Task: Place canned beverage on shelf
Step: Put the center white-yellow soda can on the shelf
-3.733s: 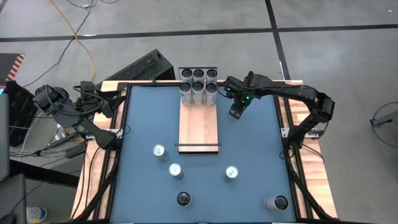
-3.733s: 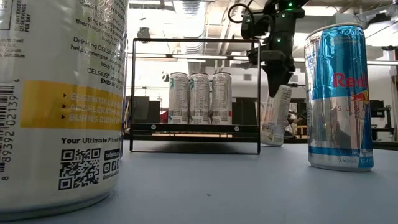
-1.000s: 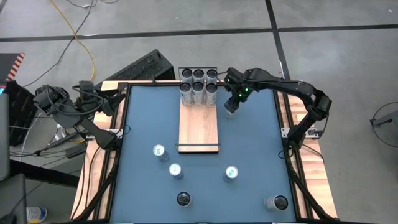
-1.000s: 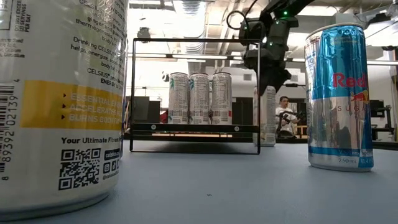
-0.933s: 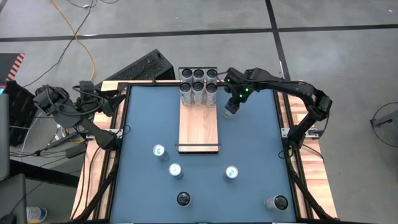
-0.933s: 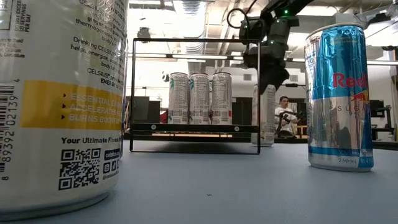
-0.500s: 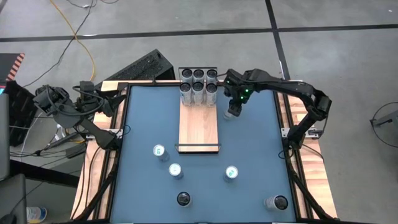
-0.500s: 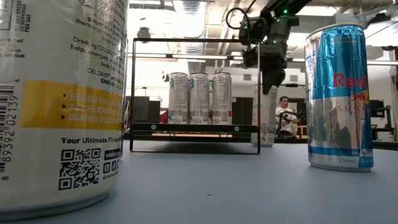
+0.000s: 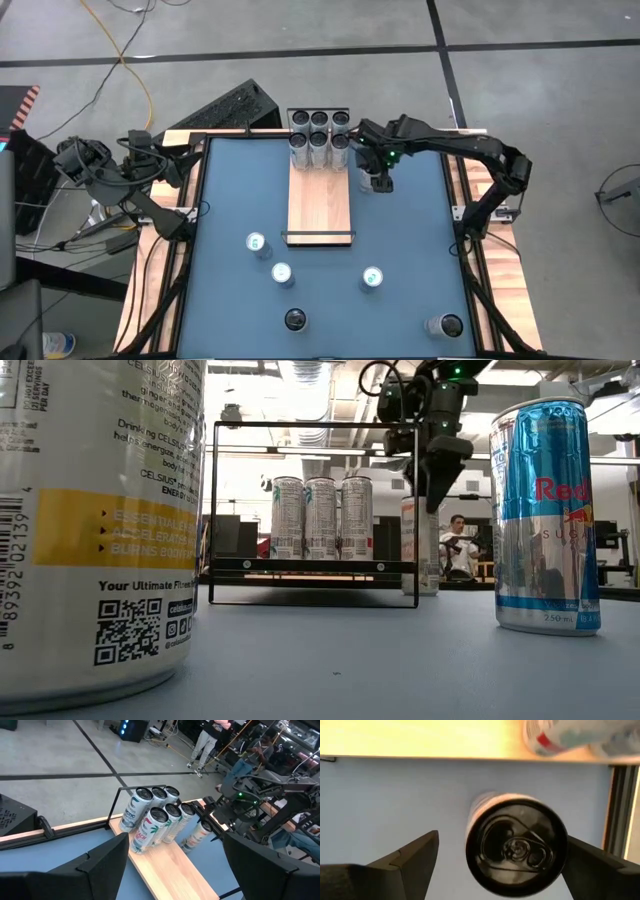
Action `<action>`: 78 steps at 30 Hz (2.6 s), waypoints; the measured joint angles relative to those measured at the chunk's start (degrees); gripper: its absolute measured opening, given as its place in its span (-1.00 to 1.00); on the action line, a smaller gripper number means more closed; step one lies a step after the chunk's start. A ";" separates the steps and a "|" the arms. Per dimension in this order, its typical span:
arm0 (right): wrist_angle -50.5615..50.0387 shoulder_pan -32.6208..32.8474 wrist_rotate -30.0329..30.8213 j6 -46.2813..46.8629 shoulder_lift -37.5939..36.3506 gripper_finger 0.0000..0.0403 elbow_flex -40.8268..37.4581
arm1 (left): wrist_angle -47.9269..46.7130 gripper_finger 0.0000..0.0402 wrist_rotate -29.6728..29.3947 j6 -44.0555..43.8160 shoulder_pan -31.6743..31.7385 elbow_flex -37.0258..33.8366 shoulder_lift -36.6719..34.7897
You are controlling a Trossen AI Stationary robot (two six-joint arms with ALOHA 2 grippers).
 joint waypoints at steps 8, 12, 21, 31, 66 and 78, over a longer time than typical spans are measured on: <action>2.72 -0.04 1.31 -9.16 0.00 0.82 0.00 | -0.02 0.54 0.00 -0.84 -0.02 0.01 0.00; 2.52 -0.26 1.81 -13.14 0.09 0.82 -0.02 | -0.42 0.54 -0.10 -0.85 -0.02 0.01 0.00; 4.59 0.04 4.52 -25.92 0.26 0.82 -0.02 | -0.89 0.54 -0.17 -0.85 -0.01 0.00 0.00; 3.20 0.96 4.45 -37.31 0.26 0.82 -0.02 | -1.51 0.54 -0.20 -0.85 0.00 0.00 0.00; -3.98 1.51 6.43 -0.81 3.25 0.17 -1.04 | -2.58 0.54 -0.81 -1.07 -0.02 0.00 0.00; -15.42 6.97 5.77 32.71 2.36 0.19 9.00 | -2.56 0.54 -1.11 -2.69 -0.01 0.00 0.01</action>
